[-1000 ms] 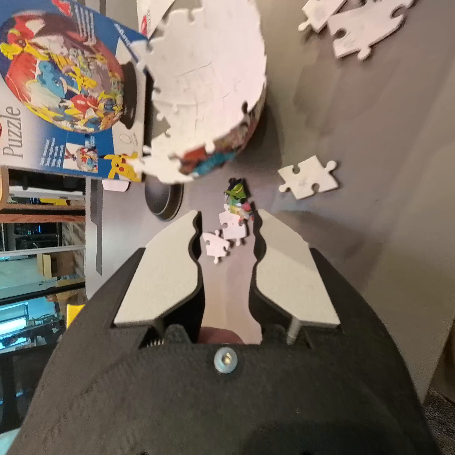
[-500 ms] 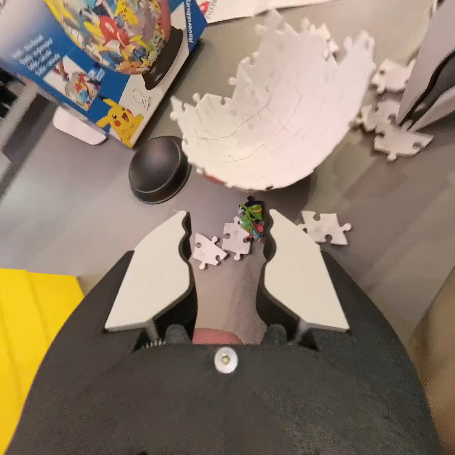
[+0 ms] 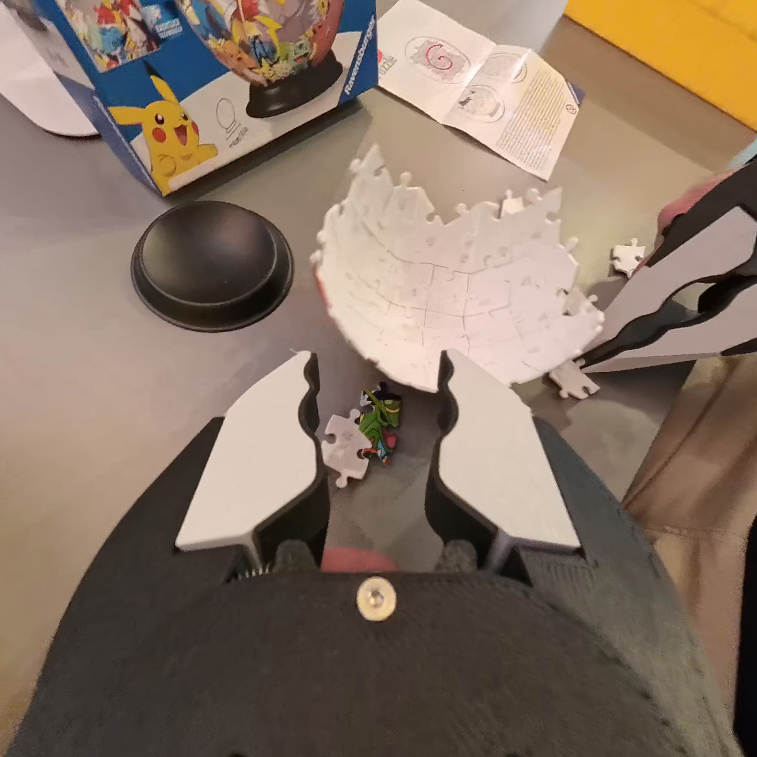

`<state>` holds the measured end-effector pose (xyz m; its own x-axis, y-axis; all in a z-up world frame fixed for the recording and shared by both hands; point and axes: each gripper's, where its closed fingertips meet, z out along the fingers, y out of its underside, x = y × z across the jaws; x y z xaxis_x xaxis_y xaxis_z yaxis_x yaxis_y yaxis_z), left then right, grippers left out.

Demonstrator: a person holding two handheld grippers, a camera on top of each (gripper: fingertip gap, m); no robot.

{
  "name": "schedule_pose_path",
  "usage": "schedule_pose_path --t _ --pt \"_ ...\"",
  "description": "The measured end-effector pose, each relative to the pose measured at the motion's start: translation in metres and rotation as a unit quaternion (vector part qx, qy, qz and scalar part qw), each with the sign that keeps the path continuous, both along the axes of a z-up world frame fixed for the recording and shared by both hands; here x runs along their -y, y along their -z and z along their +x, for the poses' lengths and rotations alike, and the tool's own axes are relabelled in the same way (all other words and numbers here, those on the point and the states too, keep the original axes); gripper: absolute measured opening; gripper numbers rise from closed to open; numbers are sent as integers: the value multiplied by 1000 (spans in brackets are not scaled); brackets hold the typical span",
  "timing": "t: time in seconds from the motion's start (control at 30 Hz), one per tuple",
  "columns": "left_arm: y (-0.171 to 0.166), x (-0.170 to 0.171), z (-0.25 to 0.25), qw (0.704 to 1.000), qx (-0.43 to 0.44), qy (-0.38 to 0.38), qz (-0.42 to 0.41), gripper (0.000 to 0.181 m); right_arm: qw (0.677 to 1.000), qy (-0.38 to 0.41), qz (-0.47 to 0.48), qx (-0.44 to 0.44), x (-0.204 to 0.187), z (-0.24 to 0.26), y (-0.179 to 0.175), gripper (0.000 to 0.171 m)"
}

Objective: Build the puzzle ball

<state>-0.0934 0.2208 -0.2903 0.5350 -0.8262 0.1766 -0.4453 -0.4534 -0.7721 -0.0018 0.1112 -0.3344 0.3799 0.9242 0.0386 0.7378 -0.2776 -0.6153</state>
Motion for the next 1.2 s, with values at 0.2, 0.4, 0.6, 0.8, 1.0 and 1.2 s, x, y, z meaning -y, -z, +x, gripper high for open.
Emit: schedule_pose_path --t 0.2,0.4,0.6,0.8,1.0,1.2 --pt "6 -2 6 1000 4 1 -16 50 1000 0 -1 1 0 1 0 3" --pt "9 -1 14 1000 -6 11 -6 49 1000 2 -2 0 0 3 0 3" --pt "12 3 21 999 -26 21 16 49 1000 2 -5 -3 0 3 0 4" --pt "11 3 22 998 -34 23 37 45 1000 5 -6 -2 -2 4 0 3" --pt "12 3 24 997 -43 26 56 35 1000 9 -5 -1 -4 6 0 3" --pt "10 1 25 997 -43 19 62 25 1000 14 -6 -2 -6 8 0 3"
